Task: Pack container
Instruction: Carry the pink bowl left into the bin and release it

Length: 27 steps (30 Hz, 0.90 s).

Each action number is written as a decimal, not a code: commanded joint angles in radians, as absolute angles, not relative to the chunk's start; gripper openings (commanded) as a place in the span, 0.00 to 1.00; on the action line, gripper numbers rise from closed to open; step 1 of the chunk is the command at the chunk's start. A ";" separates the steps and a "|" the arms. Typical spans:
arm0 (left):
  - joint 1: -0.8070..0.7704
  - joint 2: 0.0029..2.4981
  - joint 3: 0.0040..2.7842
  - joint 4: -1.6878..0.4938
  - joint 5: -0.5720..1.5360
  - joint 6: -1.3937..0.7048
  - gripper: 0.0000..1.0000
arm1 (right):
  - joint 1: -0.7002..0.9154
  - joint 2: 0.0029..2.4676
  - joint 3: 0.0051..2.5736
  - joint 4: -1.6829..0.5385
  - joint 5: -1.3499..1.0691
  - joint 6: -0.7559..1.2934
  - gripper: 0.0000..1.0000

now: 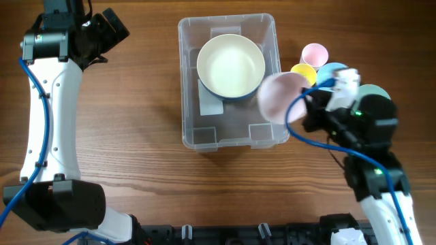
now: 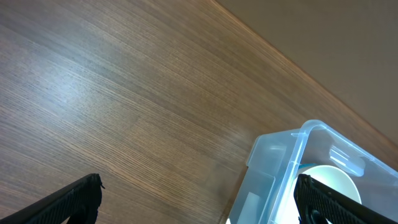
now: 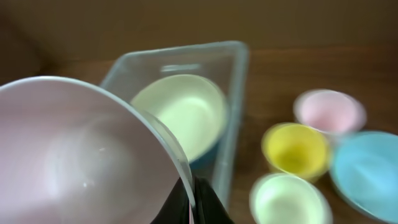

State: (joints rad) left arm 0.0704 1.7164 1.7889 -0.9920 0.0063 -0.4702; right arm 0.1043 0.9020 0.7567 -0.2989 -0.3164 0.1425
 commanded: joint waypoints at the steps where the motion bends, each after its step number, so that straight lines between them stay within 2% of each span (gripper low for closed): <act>1: 0.075 1.694 1.800 -0.992 0.018 -0.480 1.00 | 0.219 0.999 0.779 -0.233 -0.258 0.094 0.04; 8: 0.075 1.694 1.800 -0.992 0.018 -0.480 1.00 | 0.437 1.219 0.780 -0.068 -0.162 0.027 0.04; 14: 0.075 1.694 1.800 -0.992 0.018 -0.480 1.00 | 0.580 1.340 0.807 -0.041 0.004 -0.020 0.04; 27: 0.075 1.694 1.800 -0.992 0.018 -0.480 1.00 | 0.638 1.431 0.851 -0.029 0.015 -0.030 0.04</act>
